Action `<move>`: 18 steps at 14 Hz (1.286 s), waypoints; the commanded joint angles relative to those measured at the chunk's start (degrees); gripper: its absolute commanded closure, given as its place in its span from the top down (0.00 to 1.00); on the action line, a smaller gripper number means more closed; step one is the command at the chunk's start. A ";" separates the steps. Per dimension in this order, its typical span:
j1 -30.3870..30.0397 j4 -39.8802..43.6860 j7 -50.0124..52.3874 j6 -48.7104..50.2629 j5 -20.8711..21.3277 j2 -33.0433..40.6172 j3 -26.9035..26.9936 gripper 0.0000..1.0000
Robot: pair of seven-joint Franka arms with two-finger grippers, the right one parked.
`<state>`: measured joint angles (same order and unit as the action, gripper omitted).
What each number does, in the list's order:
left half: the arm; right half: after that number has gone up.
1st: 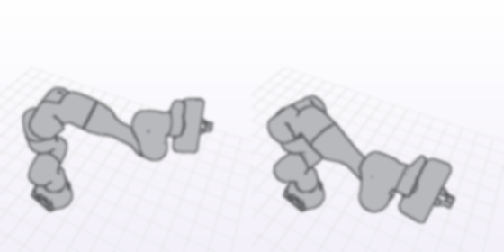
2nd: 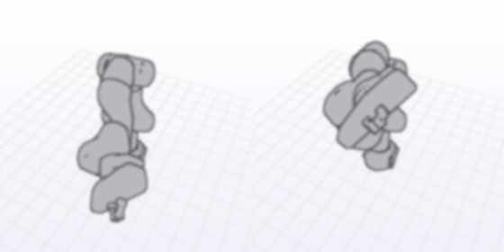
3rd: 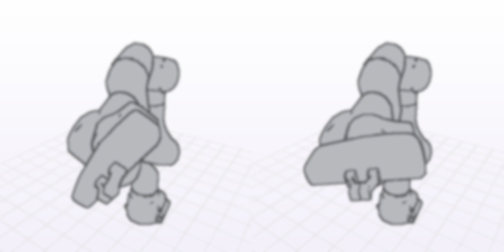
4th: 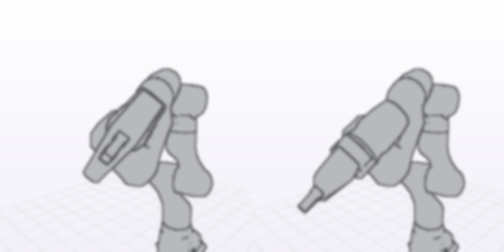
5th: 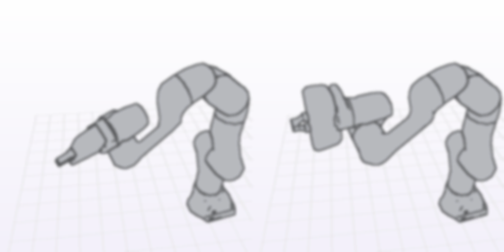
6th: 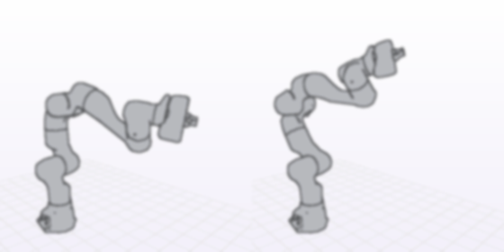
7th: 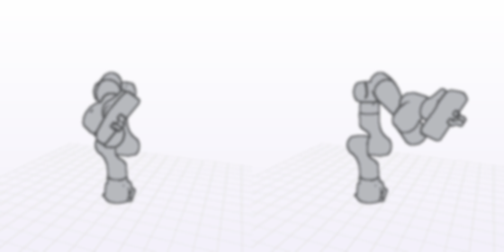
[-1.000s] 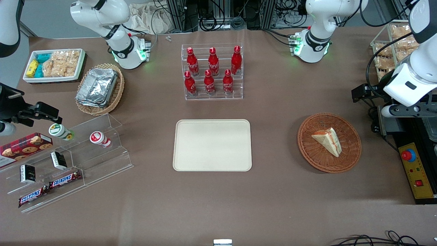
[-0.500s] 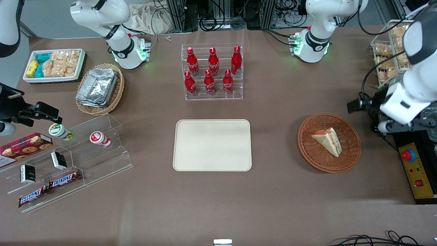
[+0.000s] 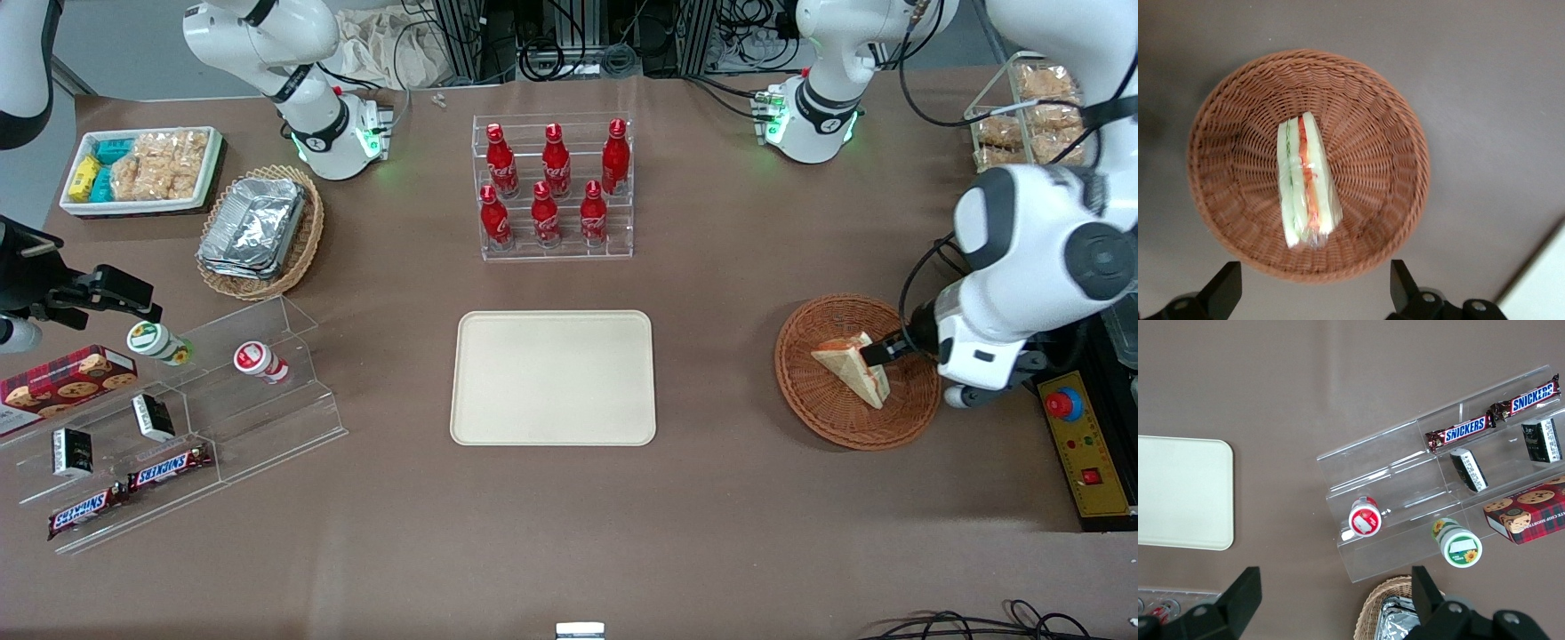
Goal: Place sandwich from basket to tray
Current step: 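Close the left gripper on the sandwich and lift it from the basket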
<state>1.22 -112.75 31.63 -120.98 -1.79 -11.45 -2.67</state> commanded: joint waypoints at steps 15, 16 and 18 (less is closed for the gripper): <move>0.10 -6.26 15.66 -13.67 6.53 -9.21 -0.06 0.00; 0.01 -5.91 15.14 -11.49 6.53 -7.55 -0.06 0.00; 0.01 -1.01 14.08 -1.94 5.92 -3.42 -0.23 0.00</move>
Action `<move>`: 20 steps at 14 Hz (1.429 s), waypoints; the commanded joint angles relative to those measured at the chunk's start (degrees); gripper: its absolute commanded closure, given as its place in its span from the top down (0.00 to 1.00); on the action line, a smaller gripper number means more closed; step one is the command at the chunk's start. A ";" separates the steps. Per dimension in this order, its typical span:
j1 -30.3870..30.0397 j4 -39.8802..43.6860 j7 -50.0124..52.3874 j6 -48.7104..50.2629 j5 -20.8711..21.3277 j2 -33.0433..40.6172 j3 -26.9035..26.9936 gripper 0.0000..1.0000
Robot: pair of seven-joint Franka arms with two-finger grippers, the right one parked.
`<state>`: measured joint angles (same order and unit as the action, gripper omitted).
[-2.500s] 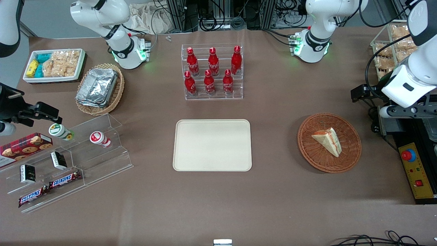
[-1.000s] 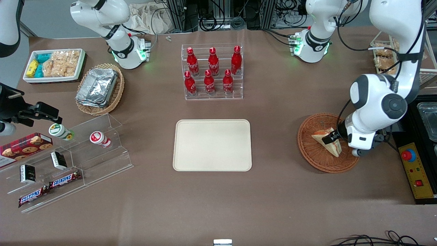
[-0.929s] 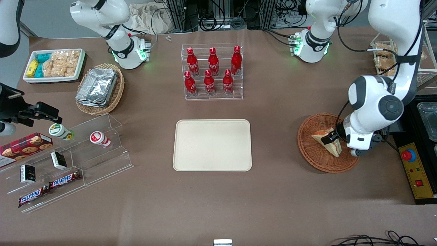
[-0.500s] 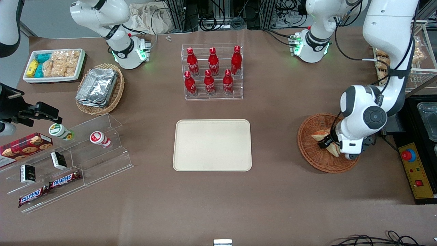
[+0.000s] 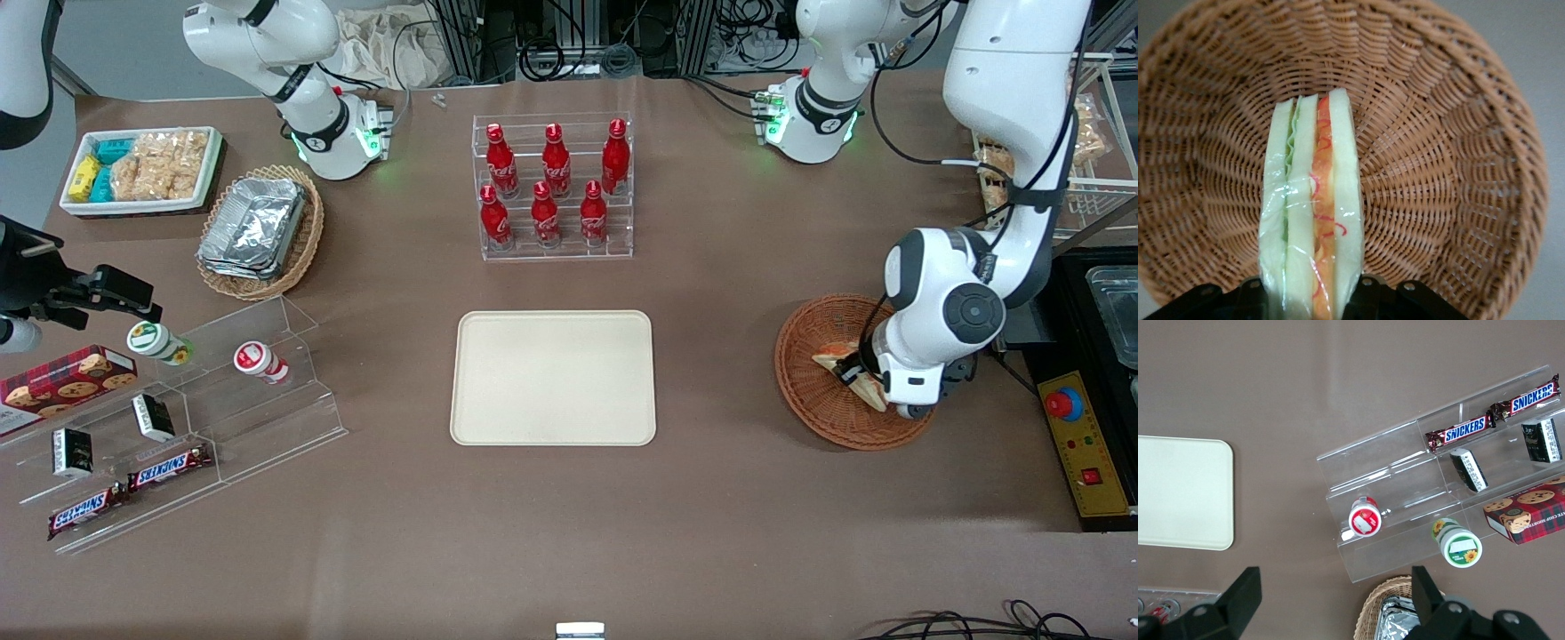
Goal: Place sandwich from basket to tray
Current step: 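Carry the held sandwich with the left gripper over to the cream tray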
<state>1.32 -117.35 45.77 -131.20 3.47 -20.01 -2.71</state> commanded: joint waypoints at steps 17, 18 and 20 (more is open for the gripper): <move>9.47 24.27 -14.31 18.37 0.75 -3.71 -19.96 0.00; 9.75 24.36 -13.00 17.13 0.75 -5.20 -19.96 0.00; 10.80 24.01 -10.54 13.53 1.54 -7.23 -19.96 0.00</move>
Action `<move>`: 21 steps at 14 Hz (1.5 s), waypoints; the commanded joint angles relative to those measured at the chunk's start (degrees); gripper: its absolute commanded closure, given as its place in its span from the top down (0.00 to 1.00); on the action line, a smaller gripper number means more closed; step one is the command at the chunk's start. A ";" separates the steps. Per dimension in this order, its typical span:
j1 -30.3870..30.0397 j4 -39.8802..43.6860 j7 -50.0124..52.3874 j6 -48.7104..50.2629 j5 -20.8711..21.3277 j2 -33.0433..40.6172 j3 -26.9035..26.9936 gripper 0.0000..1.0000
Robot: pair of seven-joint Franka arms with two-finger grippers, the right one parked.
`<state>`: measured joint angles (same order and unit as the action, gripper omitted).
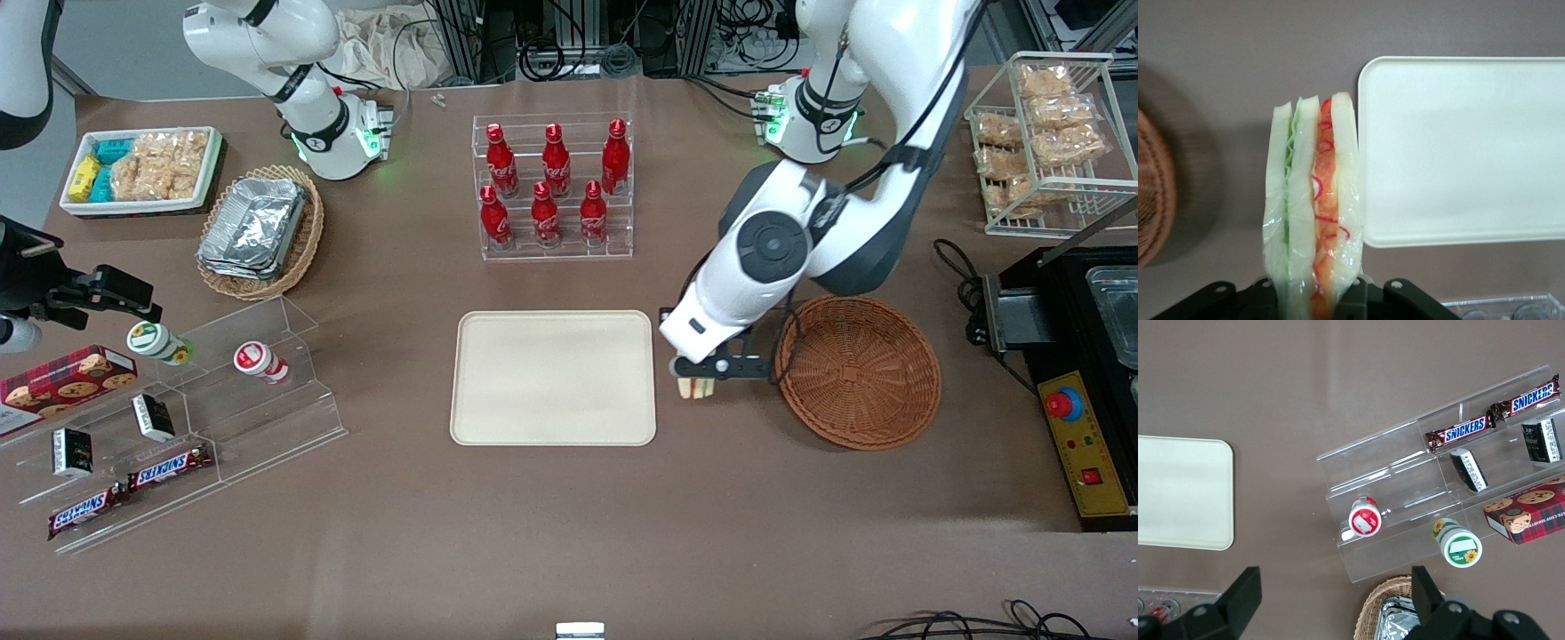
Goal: Place sandwich from basket to tray
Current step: 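Carry the held sandwich with the left gripper over to the cream tray, then lower the sandwich onto the tray and open the left gripper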
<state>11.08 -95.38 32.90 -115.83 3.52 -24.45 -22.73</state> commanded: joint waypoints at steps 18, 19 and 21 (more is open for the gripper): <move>7.20 -2.27 8.67 -23.04 12.92 -15.11 0.41 1.00; 6.94 -1.75 8.85 -22.08 12.83 -14.67 0.41 1.00; 6.85 0.79 9.03 -15.69 12.48 -12.57 0.32 1.00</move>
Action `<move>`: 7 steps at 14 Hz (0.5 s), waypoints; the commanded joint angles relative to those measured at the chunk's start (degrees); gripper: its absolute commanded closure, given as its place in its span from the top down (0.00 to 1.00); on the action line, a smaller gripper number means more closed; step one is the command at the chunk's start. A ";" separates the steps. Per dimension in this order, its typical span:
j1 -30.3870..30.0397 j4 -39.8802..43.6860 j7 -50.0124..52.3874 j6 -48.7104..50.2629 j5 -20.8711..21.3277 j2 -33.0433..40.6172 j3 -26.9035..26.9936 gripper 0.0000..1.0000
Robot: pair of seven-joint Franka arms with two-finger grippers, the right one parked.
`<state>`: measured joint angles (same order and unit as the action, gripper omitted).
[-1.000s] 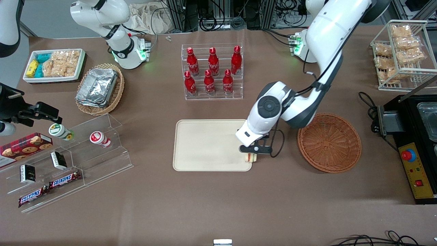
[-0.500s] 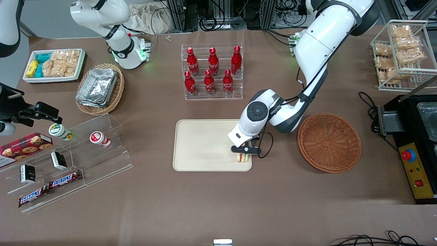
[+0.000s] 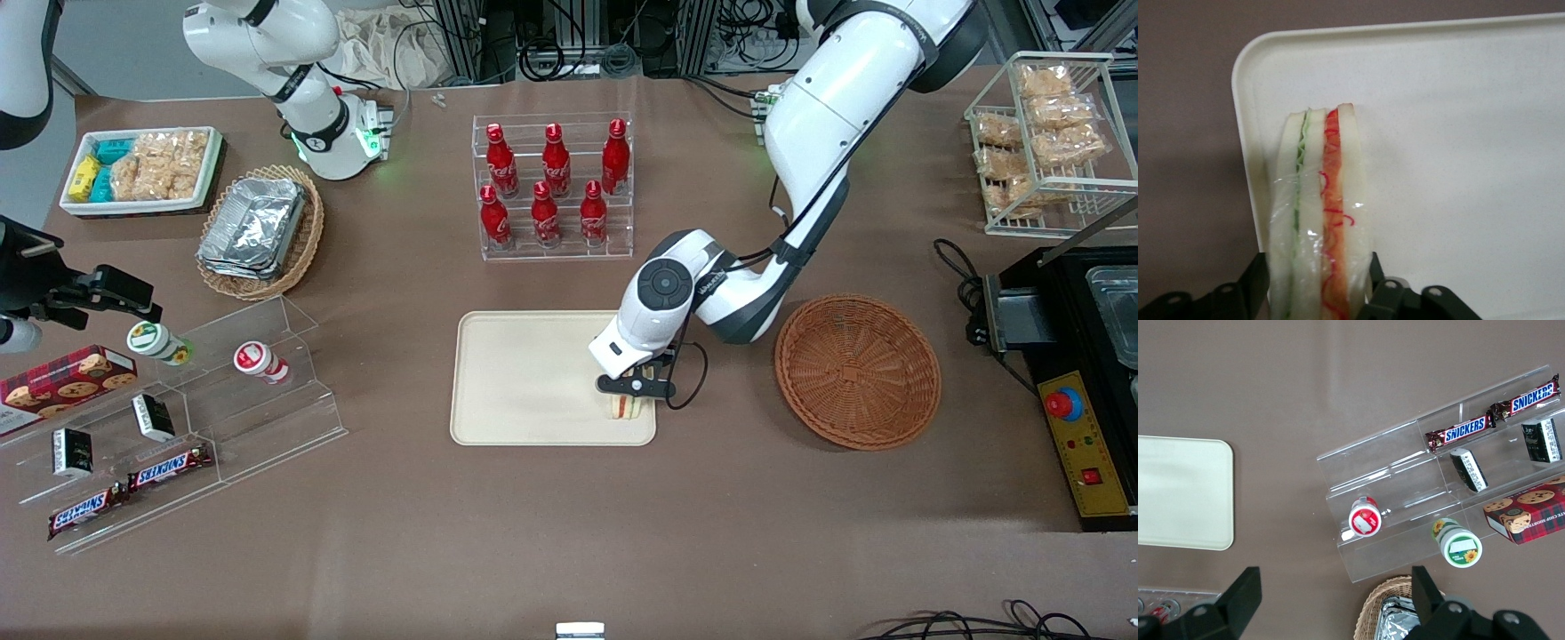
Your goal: Place sandwich from basket to tray
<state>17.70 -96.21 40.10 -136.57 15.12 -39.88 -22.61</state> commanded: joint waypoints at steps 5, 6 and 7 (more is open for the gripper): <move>-5.30 9.45 1.91 18.85 -4.11 9.97 -0.06 1.00; -6.61 10.07 1.04 23.32 -3.78 12.17 -0.06 1.00; -7.41 11.21 -1.23 26.67 -3.86 14.02 0.03 1.00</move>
<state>11.59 -85.73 41.12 -115.70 12.49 -29.91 -22.46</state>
